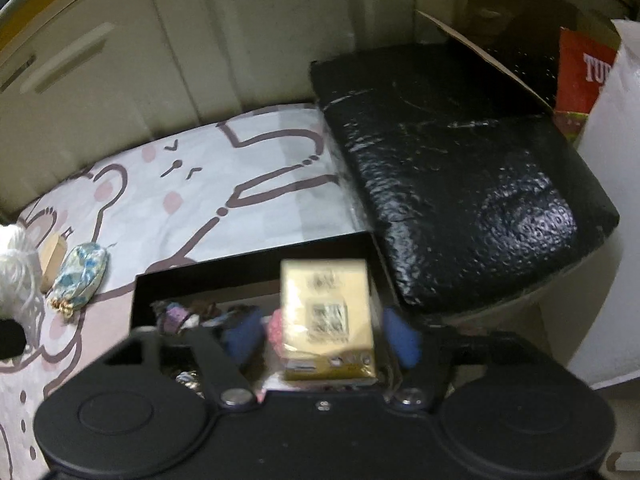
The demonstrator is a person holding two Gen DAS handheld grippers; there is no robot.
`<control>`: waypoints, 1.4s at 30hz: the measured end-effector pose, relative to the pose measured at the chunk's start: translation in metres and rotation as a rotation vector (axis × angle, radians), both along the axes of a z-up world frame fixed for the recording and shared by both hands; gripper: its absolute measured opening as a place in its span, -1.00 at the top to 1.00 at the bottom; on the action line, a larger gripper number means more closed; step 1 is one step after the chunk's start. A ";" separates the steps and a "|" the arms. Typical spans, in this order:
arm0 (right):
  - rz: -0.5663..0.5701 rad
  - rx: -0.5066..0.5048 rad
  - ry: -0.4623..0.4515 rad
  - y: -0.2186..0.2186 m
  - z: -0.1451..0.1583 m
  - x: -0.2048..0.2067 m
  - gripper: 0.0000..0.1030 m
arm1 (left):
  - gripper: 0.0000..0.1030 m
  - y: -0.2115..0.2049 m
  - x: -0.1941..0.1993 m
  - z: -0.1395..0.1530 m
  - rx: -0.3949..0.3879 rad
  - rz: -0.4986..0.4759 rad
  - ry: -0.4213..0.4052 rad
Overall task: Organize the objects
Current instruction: 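Open the left tool over the box while the right tool releases the tissue pack inside, then withdraw both open tools from the box back over the bed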
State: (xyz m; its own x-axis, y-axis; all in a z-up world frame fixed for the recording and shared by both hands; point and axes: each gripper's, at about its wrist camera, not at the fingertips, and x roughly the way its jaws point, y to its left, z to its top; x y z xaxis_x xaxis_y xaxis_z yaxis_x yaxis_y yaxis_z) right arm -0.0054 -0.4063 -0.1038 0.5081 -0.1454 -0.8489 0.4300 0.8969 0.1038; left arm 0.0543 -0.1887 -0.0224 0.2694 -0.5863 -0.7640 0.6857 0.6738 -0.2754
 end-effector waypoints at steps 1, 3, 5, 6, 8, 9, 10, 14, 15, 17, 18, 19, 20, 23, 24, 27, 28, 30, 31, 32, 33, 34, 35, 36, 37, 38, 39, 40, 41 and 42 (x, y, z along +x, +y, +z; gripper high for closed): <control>-0.009 0.003 -0.004 -0.002 0.001 -0.001 -0.48 | 0.42 -0.003 0.000 -0.001 0.003 -0.005 0.002; -0.020 0.007 -0.014 -0.005 0.003 -0.002 -0.45 | 0.42 -0.011 0.000 -0.004 0.010 -0.016 0.004; -0.025 0.012 -0.019 -0.008 0.004 -0.003 -0.38 | 0.42 -0.018 -0.001 -0.007 0.015 -0.030 0.008; -0.027 0.015 -0.021 -0.009 0.004 -0.003 -0.38 | 0.42 -0.021 -0.002 -0.009 0.017 -0.037 0.010; -0.032 0.021 -0.021 -0.011 0.004 -0.004 -0.30 | 0.42 -0.028 -0.003 -0.013 0.024 -0.047 0.013; -0.037 0.023 -0.019 -0.012 0.004 -0.005 -0.27 | 0.42 -0.031 -0.002 -0.015 0.027 -0.051 0.016; -0.043 0.025 -0.015 -0.013 0.004 -0.006 -0.23 | 0.42 -0.035 -0.002 -0.017 0.029 -0.055 0.020; -0.075 0.034 -0.016 -0.018 0.007 -0.011 -0.20 | 0.42 -0.047 0.000 -0.025 0.027 -0.067 0.044; -0.089 0.040 -0.017 -0.019 0.008 -0.013 -0.20 | 0.42 -0.050 0.001 -0.026 0.026 -0.069 0.049; -0.118 0.053 -0.022 -0.023 0.010 -0.017 -0.20 | 0.42 -0.056 0.002 -0.029 0.020 -0.071 0.061; -0.127 0.057 -0.024 -0.024 0.011 -0.018 -0.20 | 0.42 -0.060 0.003 -0.031 0.016 -0.073 0.069; -0.134 0.061 -0.027 -0.025 0.011 -0.019 -0.20 | 0.39 -0.064 0.003 -0.032 0.016 -0.073 0.071; -0.140 0.065 -0.032 -0.026 0.012 -0.020 -0.20 | 0.26 -0.068 0.003 -0.034 0.023 -0.064 0.067; -0.144 0.066 -0.036 -0.027 0.013 -0.022 -0.20 | -0.25 -0.076 0.000 -0.038 0.056 -0.069 0.048; -0.143 0.064 -0.036 -0.027 0.013 -0.022 -0.20 | -0.26 -0.078 -0.001 -0.039 0.068 -0.072 0.040; -0.137 0.062 -0.033 -0.027 0.012 -0.021 -0.20 | -0.26 -0.079 0.000 -0.039 0.076 -0.073 0.045; -0.135 0.060 -0.031 -0.027 0.011 -0.021 -0.20 | -0.26 -0.079 0.000 -0.039 0.077 -0.071 0.048; -0.134 0.059 -0.028 -0.027 0.011 -0.022 -0.20 | -0.26 -0.078 0.000 -0.039 0.080 -0.067 0.048; -0.132 0.058 -0.026 -0.027 0.011 -0.021 -0.20 | -0.26 -0.077 0.000 -0.039 0.081 -0.065 0.049; -0.130 0.057 -0.025 -0.026 0.011 -0.022 -0.20 | -0.26 -0.077 0.000 -0.039 0.081 -0.062 0.052; -0.128 0.056 -0.024 -0.026 0.011 -0.022 -0.20 | -0.26 -0.076 0.001 -0.039 0.082 -0.058 0.055; -0.127 0.055 -0.022 -0.025 0.012 -0.022 -0.20 | -0.26 -0.075 0.001 -0.039 0.083 -0.054 0.057; -0.126 0.054 -0.022 -0.025 0.012 -0.022 -0.20 | -0.26 -0.074 0.001 -0.039 0.083 -0.050 0.058; -0.127 0.054 -0.022 -0.025 0.012 -0.022 -0.20 | -0.26 -0.073 0.002 -0.039 0.083 -0.046 0.058; -0.127 0.054 -0.022 -0.025 0.012 -0.022 -0.20 | -0.26 -0.072 0.002 -0.038 0.083 -0.043 0.059; -0.126 0.054 -0.022 -0.025 0.012 -0.022 -0.20 | -0.26 -0.071 0.002 -0.038 0.084 -0.041 0.059; -0.125 0.054 -0.022 -0.025 0.012 -0.022 -0.20 | -0.26 -0.071 0.002 -0.038 0.085 -0.038 0.059; -0.125 0.054 -0.021 -0.025 0.012 -0.022 -0.20 | -0.26 -0.070 0.003 -0.038 0.085 -0.037 0.060; -0.123 0.053 -0.021 -0.024 0.012 -0.022 -0.20 | -0.26 -0.070 0.003 -0.038 0.086 -0.035 0.060; -0.123 0.052 -0.022 -0.024 0.013 -0.023 -0.20 | -0.26 -0.070 0.002 -0.037 0.085 -0.034 0.060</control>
State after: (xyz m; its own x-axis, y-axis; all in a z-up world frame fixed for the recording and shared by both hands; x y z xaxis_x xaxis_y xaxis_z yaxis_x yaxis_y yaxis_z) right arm -0.0281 -0.4299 -0.0906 0.5074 -0.1638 -0.8460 0.5336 0.8306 0.1592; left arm 0.0567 -0.2583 -0.0599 0.2026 -0.5268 -0.8255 0.6925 0.6731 -0.2596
